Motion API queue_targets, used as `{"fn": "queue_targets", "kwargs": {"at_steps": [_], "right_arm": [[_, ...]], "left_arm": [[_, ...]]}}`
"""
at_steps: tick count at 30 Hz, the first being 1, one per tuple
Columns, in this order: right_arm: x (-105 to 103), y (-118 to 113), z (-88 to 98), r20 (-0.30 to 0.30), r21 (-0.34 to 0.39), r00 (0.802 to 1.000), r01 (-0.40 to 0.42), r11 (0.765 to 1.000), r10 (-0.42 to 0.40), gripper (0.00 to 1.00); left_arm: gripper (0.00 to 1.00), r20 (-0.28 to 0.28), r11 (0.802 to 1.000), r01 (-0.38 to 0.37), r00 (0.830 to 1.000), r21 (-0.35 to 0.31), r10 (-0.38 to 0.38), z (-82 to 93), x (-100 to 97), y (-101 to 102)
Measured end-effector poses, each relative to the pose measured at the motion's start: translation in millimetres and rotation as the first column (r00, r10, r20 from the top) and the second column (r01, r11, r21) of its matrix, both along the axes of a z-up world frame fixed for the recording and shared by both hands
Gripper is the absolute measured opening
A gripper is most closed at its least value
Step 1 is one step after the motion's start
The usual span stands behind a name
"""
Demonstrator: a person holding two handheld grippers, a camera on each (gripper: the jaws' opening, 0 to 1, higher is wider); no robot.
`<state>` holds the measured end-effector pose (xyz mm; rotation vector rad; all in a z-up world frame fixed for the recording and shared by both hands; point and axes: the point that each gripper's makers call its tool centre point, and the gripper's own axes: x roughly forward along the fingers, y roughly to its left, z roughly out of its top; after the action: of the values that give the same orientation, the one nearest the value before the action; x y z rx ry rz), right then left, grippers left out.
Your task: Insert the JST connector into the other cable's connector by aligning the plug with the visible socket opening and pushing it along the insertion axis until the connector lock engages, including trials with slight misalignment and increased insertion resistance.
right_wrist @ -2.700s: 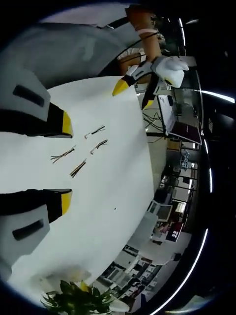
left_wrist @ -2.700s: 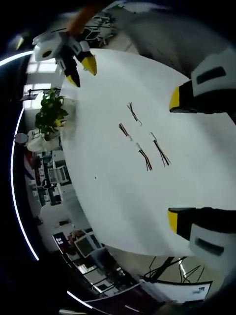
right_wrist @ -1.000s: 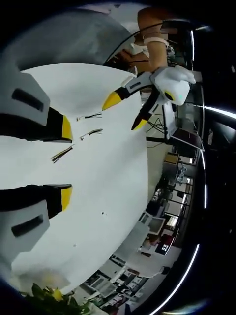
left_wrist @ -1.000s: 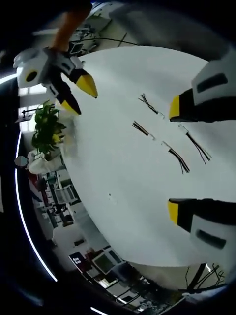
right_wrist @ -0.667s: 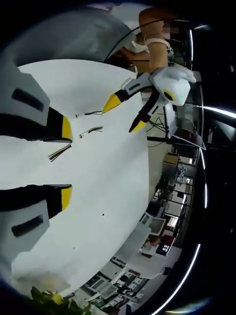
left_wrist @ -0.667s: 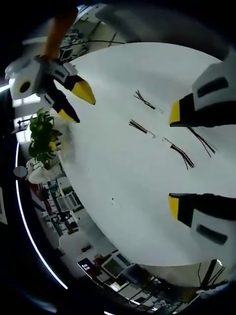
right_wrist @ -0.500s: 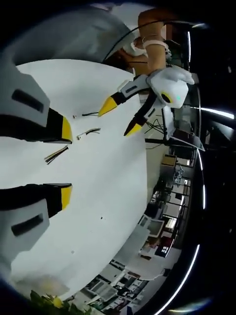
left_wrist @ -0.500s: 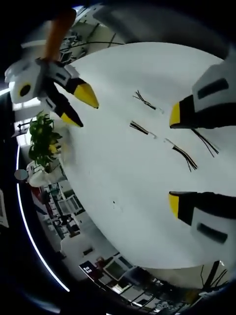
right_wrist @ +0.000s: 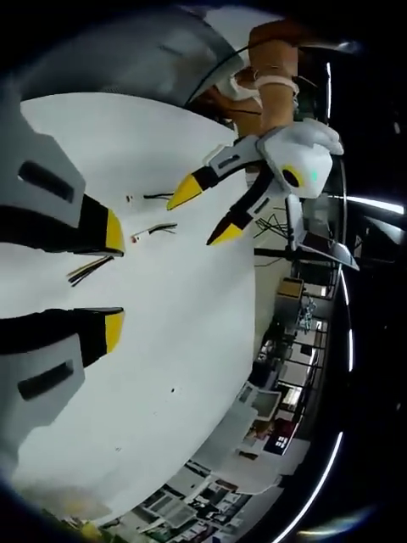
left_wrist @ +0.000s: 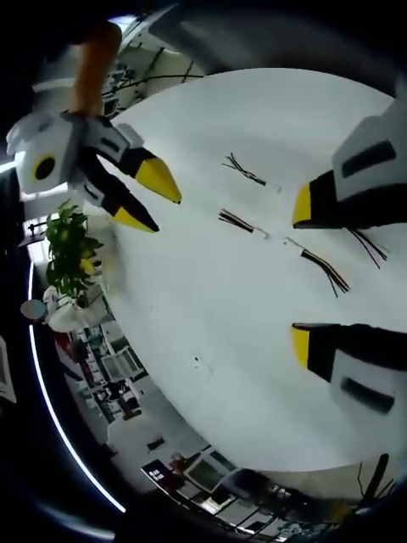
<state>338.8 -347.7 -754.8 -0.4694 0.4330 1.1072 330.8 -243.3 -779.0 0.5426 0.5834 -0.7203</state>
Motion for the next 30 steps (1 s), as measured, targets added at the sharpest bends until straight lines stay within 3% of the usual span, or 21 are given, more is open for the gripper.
{"fn": "queue_targets", "kwargs": {"at_steps": [12,20,30], "right_arm": [[-2,11,-23.6,-0.029,-0.034,0.998,-0.062,0.998,0.061,0.20],[-6,12,-36.9,-0.059,-0.051,0.993,-0.106,0.993,0.103,0.14],[-4,24,-57.8,-0.077,-0.060,0.983,-0.171,0.983,0.167,0.14]], "left_arm": [[0.32,-0.020,0.996,0.087,0.996,0.024,-0.086,-21.5,3.0,-17],[0.30,-0.056,0.995,0.097,0.994,0.040,-0.095,-35.2,1.9,-18],[0.26,-0.098,0.990,0.137,0.986,0.026,-0.134,-48.3,-0.9,-20]]}}
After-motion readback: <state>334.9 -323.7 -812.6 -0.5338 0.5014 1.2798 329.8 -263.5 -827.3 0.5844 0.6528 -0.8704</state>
